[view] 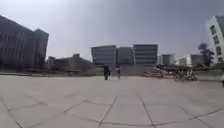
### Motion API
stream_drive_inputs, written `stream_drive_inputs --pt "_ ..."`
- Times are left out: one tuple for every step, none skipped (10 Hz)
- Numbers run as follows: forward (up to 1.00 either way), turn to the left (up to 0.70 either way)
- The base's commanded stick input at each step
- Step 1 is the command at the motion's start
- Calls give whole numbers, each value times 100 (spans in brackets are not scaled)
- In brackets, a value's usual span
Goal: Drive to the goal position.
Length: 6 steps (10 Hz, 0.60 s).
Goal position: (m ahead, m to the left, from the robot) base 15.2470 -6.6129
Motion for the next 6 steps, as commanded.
stream_drive_inputs --pt "85 0" --pt "85 0" --pt "85 0" --pt "85 0" --pt "85 0" --pt "85 0"
